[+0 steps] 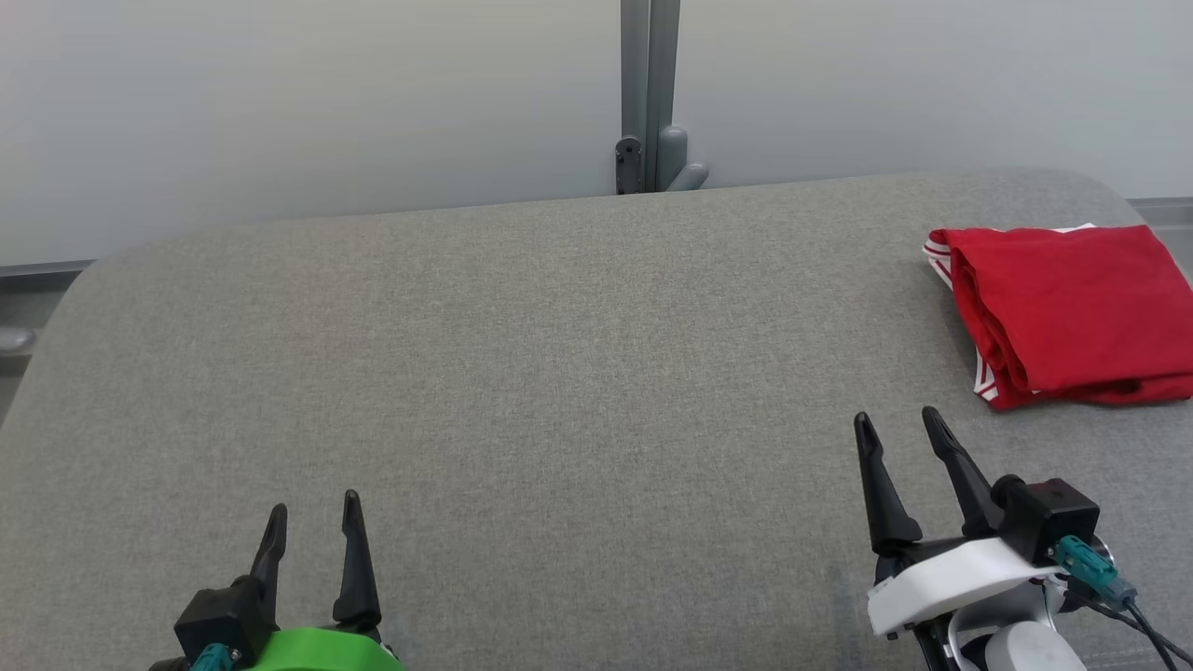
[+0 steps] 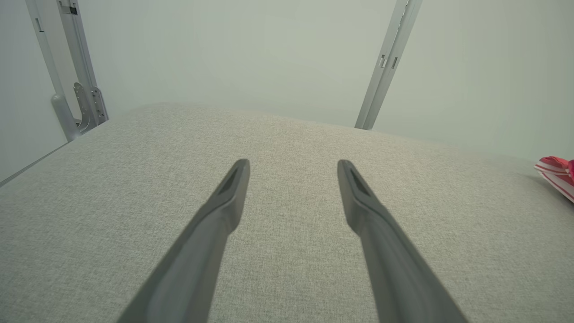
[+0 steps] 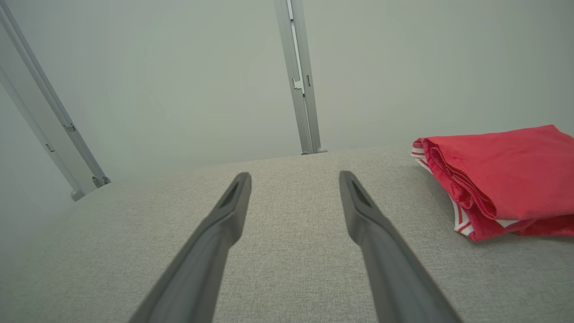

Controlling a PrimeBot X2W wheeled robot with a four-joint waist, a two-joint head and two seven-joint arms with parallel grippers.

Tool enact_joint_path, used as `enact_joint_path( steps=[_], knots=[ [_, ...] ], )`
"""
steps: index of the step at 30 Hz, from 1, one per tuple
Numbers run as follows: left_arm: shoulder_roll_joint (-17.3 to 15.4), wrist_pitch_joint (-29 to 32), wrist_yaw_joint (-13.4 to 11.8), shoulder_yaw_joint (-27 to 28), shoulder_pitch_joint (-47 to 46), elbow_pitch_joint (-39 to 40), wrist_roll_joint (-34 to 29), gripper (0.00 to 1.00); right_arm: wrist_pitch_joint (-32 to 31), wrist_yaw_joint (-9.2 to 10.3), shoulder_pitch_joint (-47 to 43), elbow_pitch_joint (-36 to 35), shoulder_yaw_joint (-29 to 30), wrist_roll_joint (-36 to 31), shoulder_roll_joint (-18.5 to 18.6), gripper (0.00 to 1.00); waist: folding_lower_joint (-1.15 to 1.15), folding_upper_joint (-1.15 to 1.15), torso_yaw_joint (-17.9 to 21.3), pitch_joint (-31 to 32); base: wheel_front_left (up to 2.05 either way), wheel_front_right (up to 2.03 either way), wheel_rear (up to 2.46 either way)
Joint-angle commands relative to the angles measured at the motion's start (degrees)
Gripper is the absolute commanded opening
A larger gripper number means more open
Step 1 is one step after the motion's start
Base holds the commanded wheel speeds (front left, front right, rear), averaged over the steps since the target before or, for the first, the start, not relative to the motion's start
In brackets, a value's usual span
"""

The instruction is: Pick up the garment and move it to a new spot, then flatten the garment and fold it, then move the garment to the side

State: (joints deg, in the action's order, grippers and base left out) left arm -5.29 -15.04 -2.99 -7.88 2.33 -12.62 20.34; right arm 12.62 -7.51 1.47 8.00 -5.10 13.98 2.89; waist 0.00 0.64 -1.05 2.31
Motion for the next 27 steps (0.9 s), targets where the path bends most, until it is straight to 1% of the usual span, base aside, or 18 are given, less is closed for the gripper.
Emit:
enact_joint_path(
  steps=[1, 4, 5, 9, 27],
  knots=[
    [-0.5, -0.2, 0.2, 0.0, 0.4, 0.0, -0.2, 1.00, -0.1, 0.06, -0.5, -0.3, 0.1, 0.4, 0.0, 1.00, 0.00, -0.64, 0.0, 0.0, 0.00, 0.00, 0.00],
    [-0.6, -0.2, 0.2, -0.2, 0.4, 0.0, -0.2, 1.00, -0.1, 0.06, -0.4, -0.3, 0.3, 0.4, 0.0, 1.00, 0.00, -0.64, -0.1, 0.0, 0.00, 0.00, 0.00],
    [-0.2, 0.0, 0.0, -0.1, 0.0, -0.1, 0.0, 0.00, 0.0, -0.01, 0.0, 0.2, 0.2, 0.1, 0.0, 0.00, 0.00, 0.00, -0.1, 0.0, 0.00, 0.00, 0.00],
    [0.3, 0.5, 0.1, -0.2, 0.5, -2.1, 0.8, 0.00, -0.1, -0.01, -1.1, 1.9, 0.1, 0.5, -0.1, 0.00, 0.00, 0.00, -0.1, -0.1, 0.00, 0.00, 0.00],
    [0.8, 5.6, 2.5, 2.9, -3.9, -4.0, 17.4, 0.00, -3.9, 0.00, 1.3, 3.7, 2.7, 19.3, 0.5, 0.00, 0.00, -0.09, 0.1, -0.4, 0.00, 0.00, 0.00]
  ],
)
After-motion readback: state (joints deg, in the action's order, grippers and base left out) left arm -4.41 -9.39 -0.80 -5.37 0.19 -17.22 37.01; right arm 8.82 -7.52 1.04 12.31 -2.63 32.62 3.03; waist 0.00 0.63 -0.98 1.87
